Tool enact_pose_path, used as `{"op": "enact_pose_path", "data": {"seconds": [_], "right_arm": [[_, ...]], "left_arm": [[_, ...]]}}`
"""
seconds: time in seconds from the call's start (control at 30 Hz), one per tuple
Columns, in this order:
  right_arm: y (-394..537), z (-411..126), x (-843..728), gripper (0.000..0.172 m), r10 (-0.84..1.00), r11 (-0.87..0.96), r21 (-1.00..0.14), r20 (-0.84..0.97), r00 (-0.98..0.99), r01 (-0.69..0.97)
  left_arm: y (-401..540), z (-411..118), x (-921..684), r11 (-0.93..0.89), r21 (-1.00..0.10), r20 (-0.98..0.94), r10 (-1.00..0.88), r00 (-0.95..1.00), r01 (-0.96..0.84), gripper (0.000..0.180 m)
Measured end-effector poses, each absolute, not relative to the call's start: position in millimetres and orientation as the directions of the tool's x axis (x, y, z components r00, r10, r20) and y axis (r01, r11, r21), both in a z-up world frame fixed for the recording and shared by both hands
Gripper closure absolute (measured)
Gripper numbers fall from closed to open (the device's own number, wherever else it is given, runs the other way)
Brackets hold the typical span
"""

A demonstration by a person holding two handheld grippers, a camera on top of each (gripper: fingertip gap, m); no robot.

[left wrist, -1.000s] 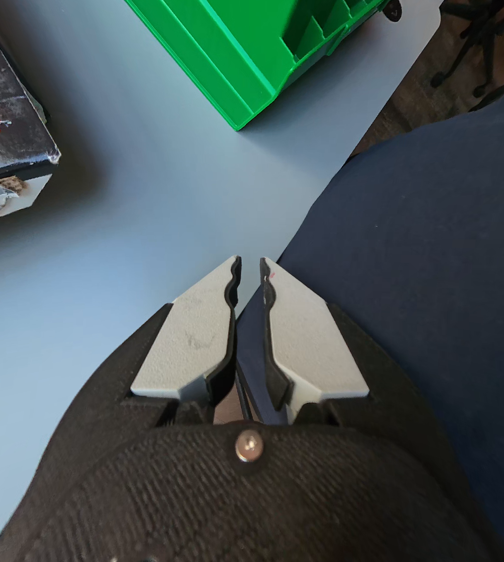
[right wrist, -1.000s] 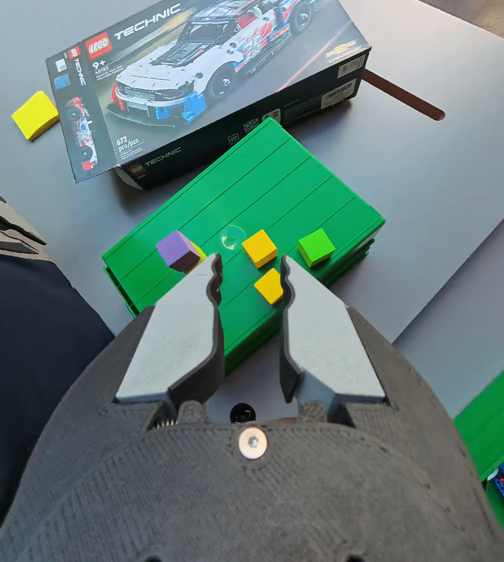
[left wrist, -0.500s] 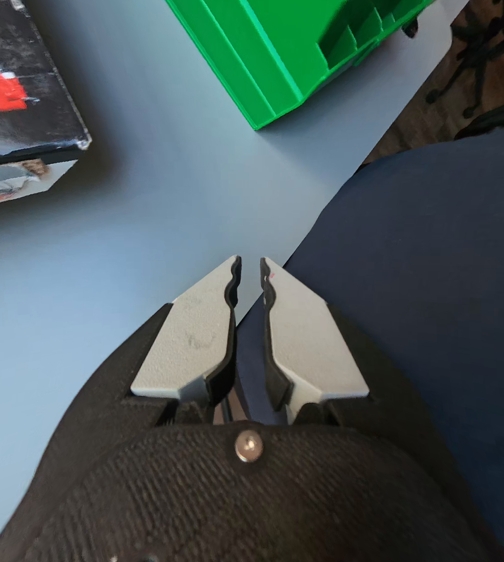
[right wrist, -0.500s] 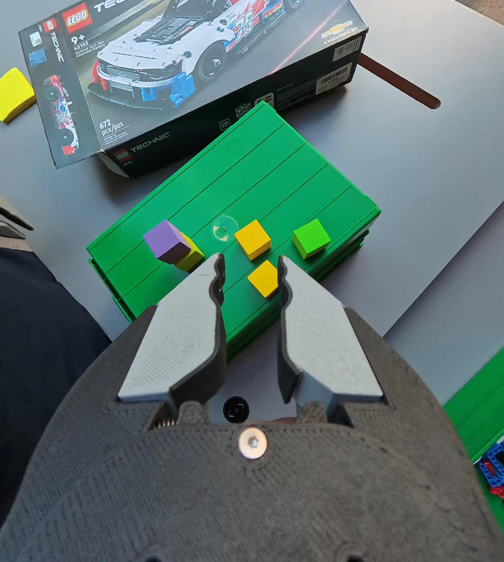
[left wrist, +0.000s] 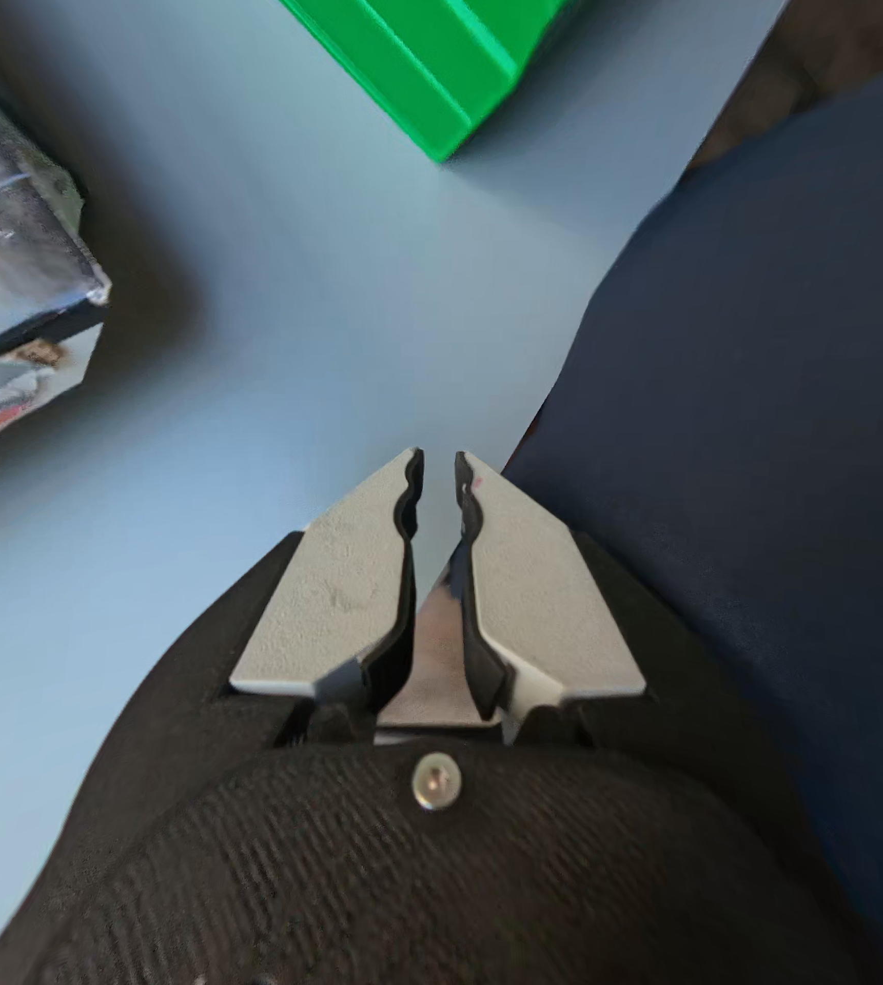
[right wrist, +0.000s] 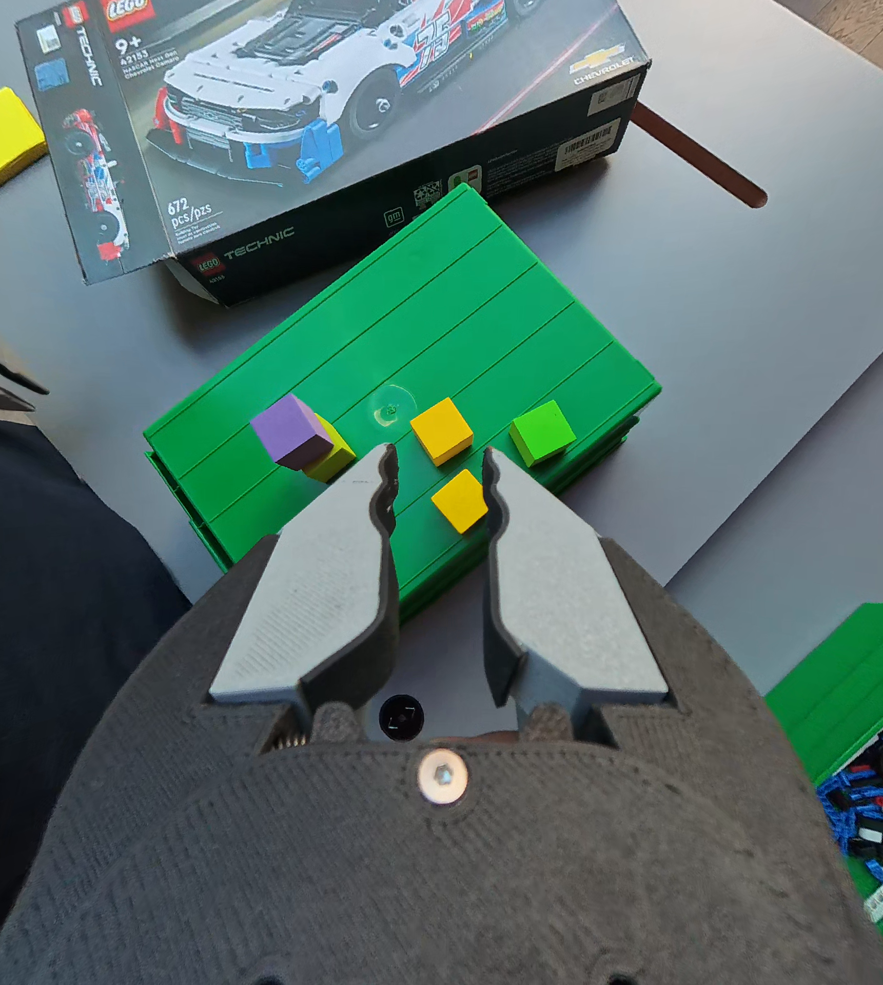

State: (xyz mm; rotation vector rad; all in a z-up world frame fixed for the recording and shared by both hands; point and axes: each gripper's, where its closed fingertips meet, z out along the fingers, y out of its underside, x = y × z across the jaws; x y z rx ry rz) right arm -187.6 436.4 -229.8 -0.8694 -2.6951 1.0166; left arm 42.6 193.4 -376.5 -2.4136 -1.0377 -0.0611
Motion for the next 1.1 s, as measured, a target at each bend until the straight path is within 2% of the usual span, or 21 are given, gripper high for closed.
{"op": "enact_pose_path", "data": {"seconds": [0.1,0.23,0.33,0.43,0.57,0.7,0.8,0.93,1.1], "right_arm": [[435.9,-228.6,-190.1,0.142,0.558,0.614,-0.636,-0.068,-0.827,0.467],[433.3,-224.9,-192.4,0.142,0.557,0.607,-0.647,-0.068,-0.828,0.462],[433.4,-228.7,-191.3,0.143,0.554,0.614,-0.639,-0.067,-0.83,0.462],[433.5,-233.2,-190.5,0.143,0.554,0.618,-0.632,-0.071,-0.829,0.467],[432.3,-234.0,-191.3,0.143,0.553,0.618,-0.632,-0.073,-0.83,0.467],[430.6,-235.1,-191.4,0.144,0.546,0.623,-0.63,-0.074,-0.834,0.464],[425.4,-237.3,-192.3,0.144,0.527,0.641,-0.621,-0.071,-0.847,0.45],[417.7,-245.4,-197.6,0.143,0.478,0.712,-0.569,-0.036,-0.878,0.411],[413.2,-263.7,-199.2,0.139,0.345,0.855,-0.422,0.025,-0.938,0.303]], "left_arm": [[174.7,-391.4,43.0,-0.726,-0.349,0.035,0.622,0.783,0.592,0.177],[178.6,-386.8,43.8,-0.588,-0.384,0.213,0.694,0.688,0.712,0.175],[178.8,-379.8,38.9,-0.614,-0.425,0.16,0.672,0.723,0.665,0.179],[177.2,-384.6,38.9,-0.694,-0.387,0.069,0.634,0.77,0.607,0.18],[189.8,-385.8,41.7,-0.601,-0.392,0.211,0.678,0.704,0.696,0.18],[191.0,-395.6,51.7,-0.642,-0.345,0.218,0.654,0.724,0.684,0.18],[191.0,-395.3,51.6,-0.599,-0.352,0.261,0.676,0.69,0.72,0.18],[185.4,-396.0,52.2,-0.548,-0.341,0.298,0.708,0.64,0.764,0.176],[182.3,-398.9,61.7,-0.542,-0.318,0.307,0.718,0.625,0.778,0.176]]}}
